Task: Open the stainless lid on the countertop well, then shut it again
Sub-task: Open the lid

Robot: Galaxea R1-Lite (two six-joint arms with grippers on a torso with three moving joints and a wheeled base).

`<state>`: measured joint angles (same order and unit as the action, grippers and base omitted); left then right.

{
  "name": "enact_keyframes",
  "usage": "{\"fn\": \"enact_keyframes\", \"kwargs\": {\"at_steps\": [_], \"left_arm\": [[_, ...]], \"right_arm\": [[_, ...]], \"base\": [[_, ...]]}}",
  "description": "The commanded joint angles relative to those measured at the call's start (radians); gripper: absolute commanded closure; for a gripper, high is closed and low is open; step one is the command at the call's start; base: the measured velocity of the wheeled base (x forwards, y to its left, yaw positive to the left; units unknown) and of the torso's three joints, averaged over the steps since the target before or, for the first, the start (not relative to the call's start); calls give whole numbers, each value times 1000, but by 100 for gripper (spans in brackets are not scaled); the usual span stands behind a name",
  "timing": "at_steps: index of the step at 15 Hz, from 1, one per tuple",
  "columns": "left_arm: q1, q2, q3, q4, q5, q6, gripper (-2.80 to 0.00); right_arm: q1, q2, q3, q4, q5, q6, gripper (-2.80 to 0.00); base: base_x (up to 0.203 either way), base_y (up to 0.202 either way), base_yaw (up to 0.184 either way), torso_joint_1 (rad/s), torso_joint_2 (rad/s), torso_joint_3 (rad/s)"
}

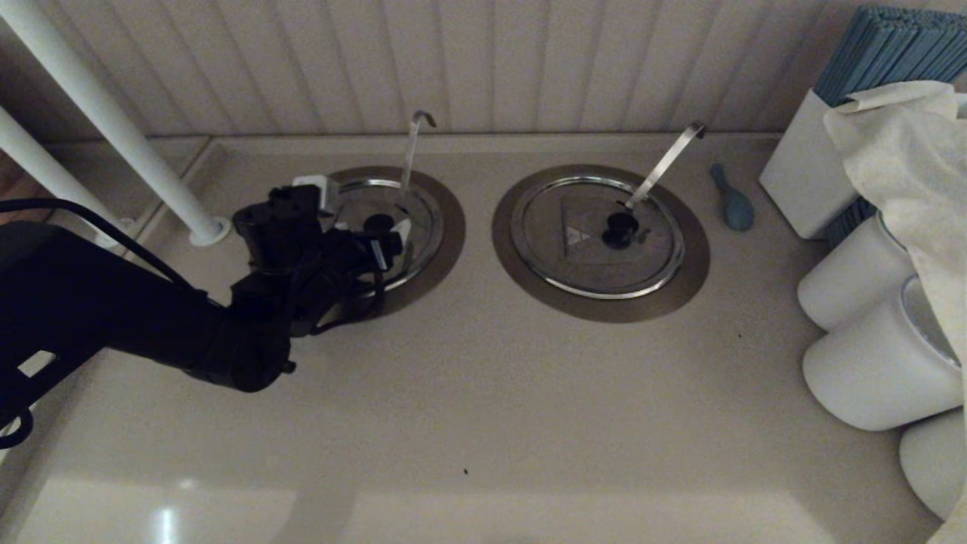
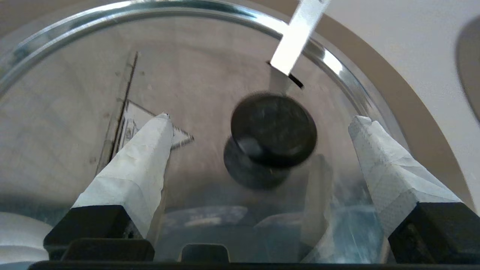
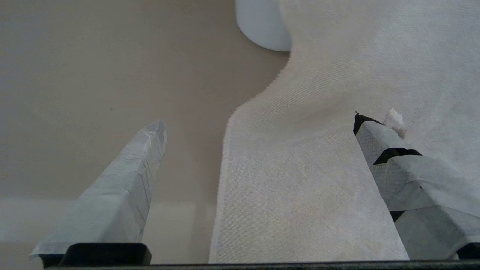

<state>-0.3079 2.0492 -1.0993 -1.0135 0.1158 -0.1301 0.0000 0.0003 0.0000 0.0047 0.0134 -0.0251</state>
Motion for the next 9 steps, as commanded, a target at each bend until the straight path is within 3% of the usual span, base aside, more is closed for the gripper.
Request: {"fn": "enact_keyframes", "kwargs": {"at_steps": [1,3,9], "left_arm": [[1,22,-12,-13,7,-1,-280],[1,41,-5,-60,6,9,-280],[3,62,16,-117,24,126,-280]], "right_arm": [[0,0,0,0,0,-1,-280],[0,1,0,0,0,-1,-280],[0,1,0,0,0,-1,-280]], "base": [[0,0,0,0,0,0],[0,0,0,0,0,0],[0,0,0,0,0,0]]}}
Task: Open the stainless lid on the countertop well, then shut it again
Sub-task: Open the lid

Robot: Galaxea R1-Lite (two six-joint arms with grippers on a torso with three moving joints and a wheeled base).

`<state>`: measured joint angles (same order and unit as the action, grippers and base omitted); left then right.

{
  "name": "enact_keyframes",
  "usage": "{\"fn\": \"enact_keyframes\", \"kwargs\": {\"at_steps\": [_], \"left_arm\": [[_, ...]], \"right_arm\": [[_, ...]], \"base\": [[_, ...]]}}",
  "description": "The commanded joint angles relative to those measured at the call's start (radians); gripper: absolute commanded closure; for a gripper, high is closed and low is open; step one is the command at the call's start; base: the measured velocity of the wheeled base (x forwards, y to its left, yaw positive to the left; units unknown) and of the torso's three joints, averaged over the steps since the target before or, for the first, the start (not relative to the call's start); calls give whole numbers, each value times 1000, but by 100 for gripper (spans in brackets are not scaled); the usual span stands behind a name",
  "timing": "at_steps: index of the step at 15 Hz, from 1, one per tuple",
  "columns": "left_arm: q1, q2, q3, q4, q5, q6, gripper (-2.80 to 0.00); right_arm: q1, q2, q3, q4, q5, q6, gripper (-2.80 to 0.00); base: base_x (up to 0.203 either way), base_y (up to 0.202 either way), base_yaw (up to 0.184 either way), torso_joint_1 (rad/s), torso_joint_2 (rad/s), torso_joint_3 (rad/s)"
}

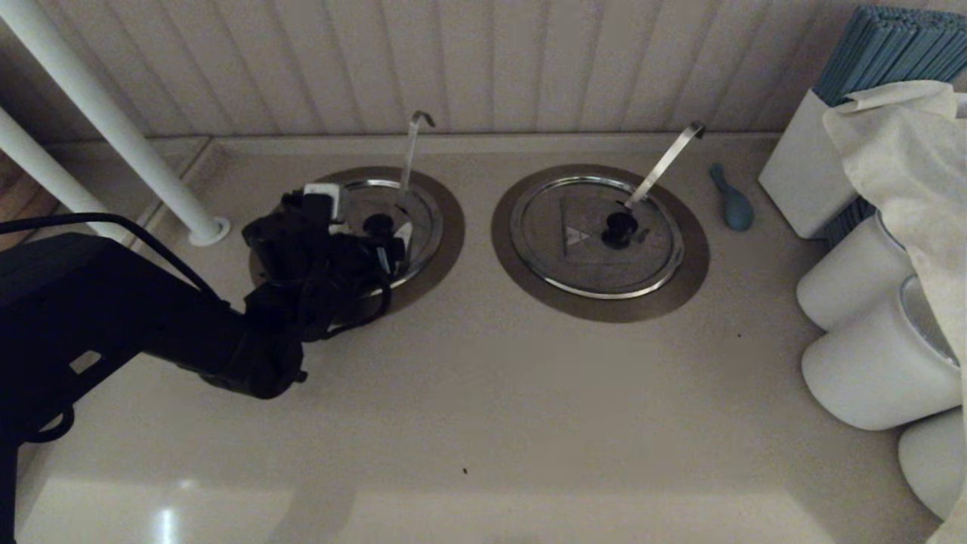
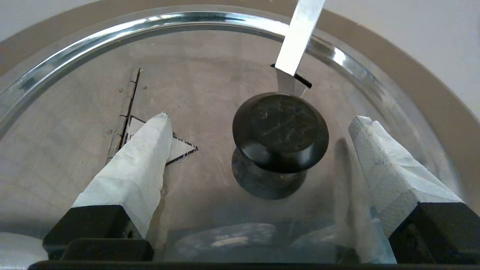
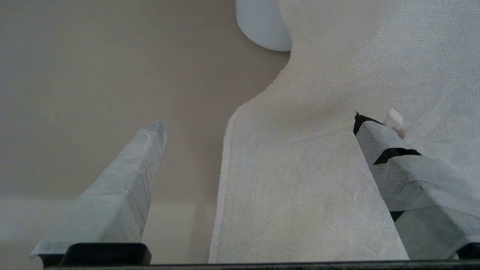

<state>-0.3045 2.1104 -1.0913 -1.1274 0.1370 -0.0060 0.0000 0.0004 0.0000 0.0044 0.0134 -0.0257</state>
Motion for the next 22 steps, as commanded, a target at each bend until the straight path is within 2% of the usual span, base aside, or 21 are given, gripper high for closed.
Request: {"fn": "enact_keyframes", "kwargs": {"at_steps": [1,4,6,22], "left_arm": [[0,-1,8,-3,4,17,-280],[1,8,2,-46,53,79,-280],[1,13,5,-77,58,101,-280],[24,-48,1,-78,58,96,-280]], "right_arm": [[0,1,0,0,0,0,-280],[0,1,0,0,0,0,-280],[0,1,0,0,0,0,-280],[0,1,0,0,0,0,-280]], "base": [[0,0,0,0,0,0],[0,0,0,0,0,0],[0,0,0,0,0,0],[0,0,0,0,0,0]]}}
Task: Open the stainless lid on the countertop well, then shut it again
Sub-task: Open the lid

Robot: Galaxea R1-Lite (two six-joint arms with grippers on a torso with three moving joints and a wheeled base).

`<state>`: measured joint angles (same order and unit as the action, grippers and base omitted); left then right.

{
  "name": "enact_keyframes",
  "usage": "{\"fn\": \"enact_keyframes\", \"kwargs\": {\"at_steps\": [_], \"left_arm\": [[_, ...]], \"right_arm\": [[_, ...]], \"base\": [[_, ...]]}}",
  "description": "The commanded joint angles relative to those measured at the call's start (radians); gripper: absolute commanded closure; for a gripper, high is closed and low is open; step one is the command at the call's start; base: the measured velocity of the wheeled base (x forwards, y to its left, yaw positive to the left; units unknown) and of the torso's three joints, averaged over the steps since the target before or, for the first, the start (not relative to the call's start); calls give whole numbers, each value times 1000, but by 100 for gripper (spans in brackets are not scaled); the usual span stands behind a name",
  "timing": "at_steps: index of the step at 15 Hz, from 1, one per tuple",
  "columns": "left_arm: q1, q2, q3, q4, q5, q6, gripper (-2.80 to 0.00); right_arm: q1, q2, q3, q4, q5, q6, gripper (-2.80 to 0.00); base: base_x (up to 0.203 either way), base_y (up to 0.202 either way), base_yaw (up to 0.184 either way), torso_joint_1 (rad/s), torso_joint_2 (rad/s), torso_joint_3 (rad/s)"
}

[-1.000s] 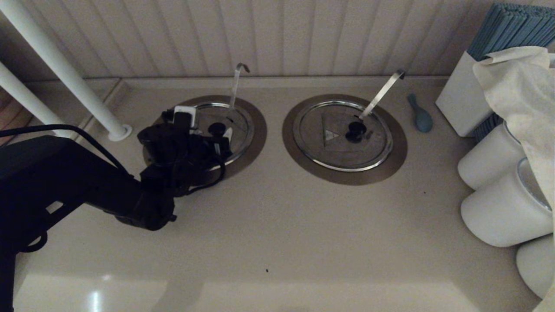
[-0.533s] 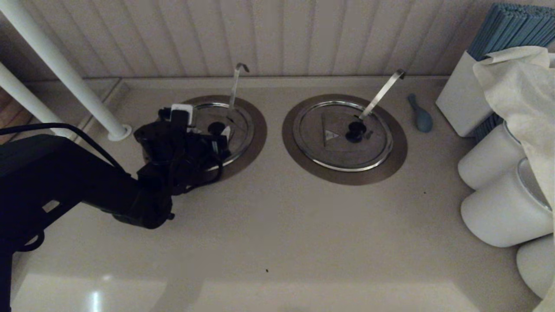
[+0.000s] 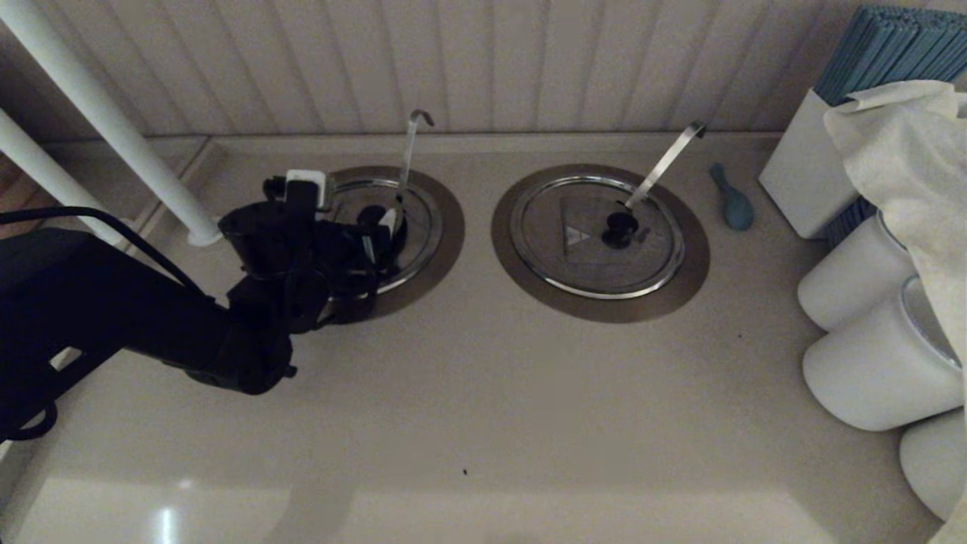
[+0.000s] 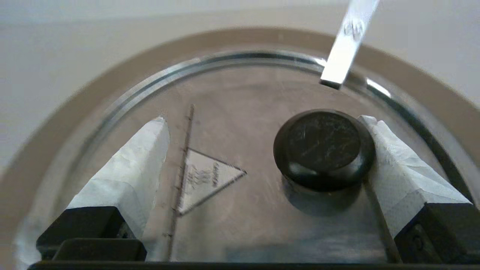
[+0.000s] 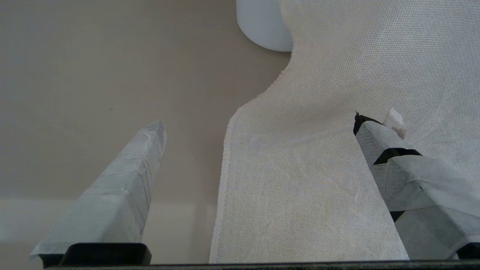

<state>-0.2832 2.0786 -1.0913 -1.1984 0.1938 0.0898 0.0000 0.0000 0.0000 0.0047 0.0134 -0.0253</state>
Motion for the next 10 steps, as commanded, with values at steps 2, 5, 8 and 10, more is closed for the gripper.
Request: {"fn": "enact_keyframes", "kwargs": {"at_steps": [2,5,8,10], "left_arm": [[14,-23,1,-7,1,1,-280],[46,-34,-3,-7,-7,1,-280],[75,-34,-15,-6,-9,2,-280],[101,-33,-18,-4,-21,2,-280]], "right_arm": [[0,0,0,0,0,-1,-280],[0,1,0,0,0,-1,-280],[0,1,0,0,0,-1,-280],[0,2,0,0,0,-1,-280]], "base": [[0,0,0,0,0,0],[0,0,0,0,0,0],[0,0,0,0,0,0],[0,0,0,0,0,0]]}}
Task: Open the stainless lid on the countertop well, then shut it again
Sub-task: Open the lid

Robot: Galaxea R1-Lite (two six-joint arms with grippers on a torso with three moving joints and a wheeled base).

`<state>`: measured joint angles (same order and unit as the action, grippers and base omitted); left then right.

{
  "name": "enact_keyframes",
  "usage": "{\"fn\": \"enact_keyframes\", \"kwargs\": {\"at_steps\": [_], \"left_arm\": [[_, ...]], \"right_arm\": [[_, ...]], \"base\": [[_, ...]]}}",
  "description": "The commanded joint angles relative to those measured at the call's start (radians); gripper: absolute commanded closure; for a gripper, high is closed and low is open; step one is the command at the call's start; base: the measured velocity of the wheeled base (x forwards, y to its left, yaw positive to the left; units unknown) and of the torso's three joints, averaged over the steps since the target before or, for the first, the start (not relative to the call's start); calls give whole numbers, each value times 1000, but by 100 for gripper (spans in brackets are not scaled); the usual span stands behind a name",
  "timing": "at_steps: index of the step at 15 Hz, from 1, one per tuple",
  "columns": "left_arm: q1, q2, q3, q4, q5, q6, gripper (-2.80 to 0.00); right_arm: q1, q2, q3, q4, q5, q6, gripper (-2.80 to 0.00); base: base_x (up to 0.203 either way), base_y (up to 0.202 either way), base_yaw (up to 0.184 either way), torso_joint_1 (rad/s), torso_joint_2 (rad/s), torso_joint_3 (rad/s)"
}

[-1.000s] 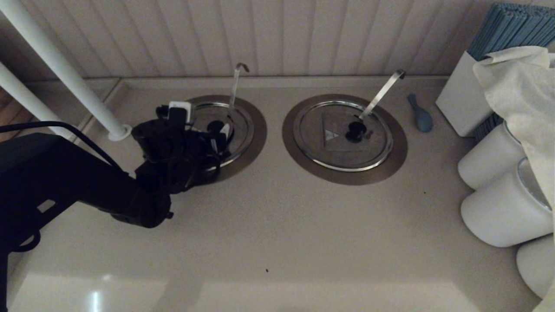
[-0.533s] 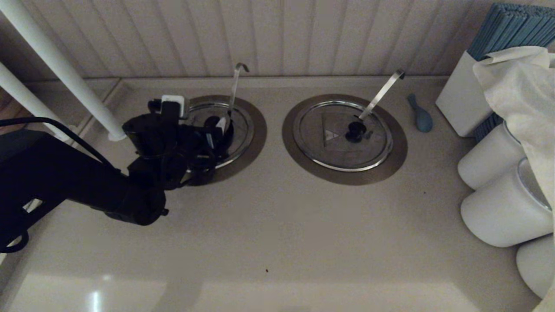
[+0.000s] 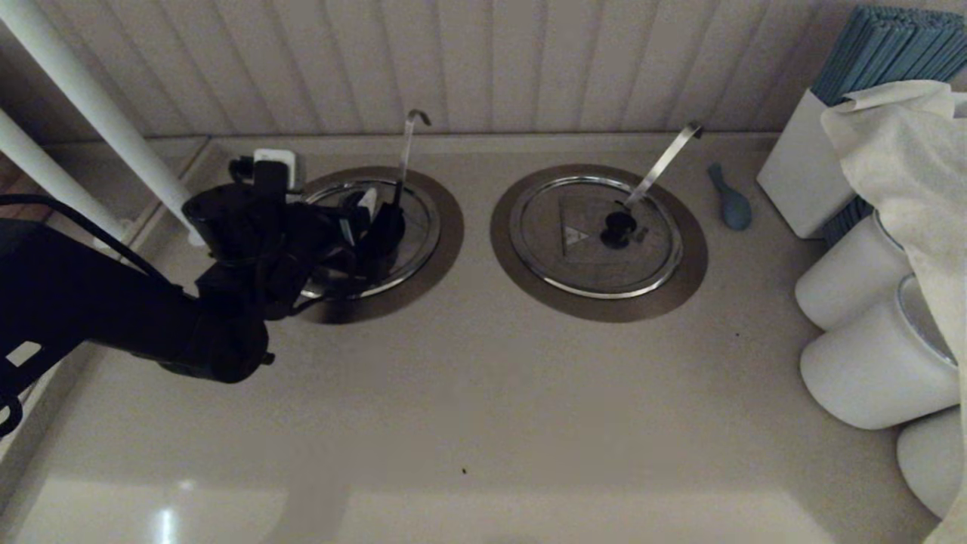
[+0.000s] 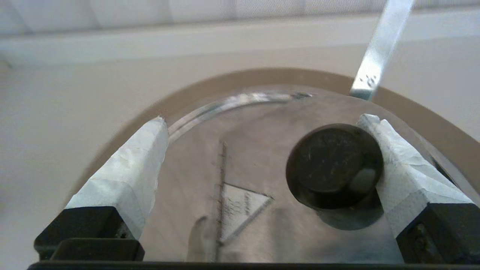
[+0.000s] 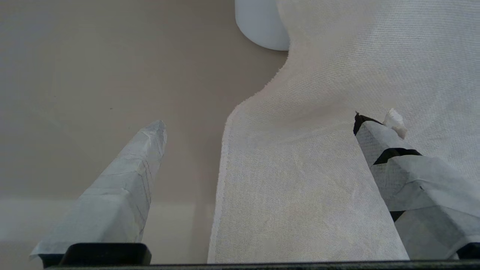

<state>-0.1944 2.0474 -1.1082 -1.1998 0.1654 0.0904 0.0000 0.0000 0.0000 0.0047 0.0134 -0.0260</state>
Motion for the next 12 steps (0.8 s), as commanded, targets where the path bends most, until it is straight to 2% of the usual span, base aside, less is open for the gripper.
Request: {"fn": "enact_keyframes", "kwargs": {"at_steps": [1,9,12], "left_arm": [[26,-3,-6,-3,-1,2,-280],[89,-33,-15,-4,-16,2,-280],[143,-39,-14,-4,-31,6,-280]], "right_arm": [[1,1,0,0,0,0,-280],[0,2,0,0,0,0,-280],[0,2,0,0,0,0,-280]], "base": [[0,0,0,0,0,0],[0,0,0,0,0,0],[0,0,0,0,0,0]]}}
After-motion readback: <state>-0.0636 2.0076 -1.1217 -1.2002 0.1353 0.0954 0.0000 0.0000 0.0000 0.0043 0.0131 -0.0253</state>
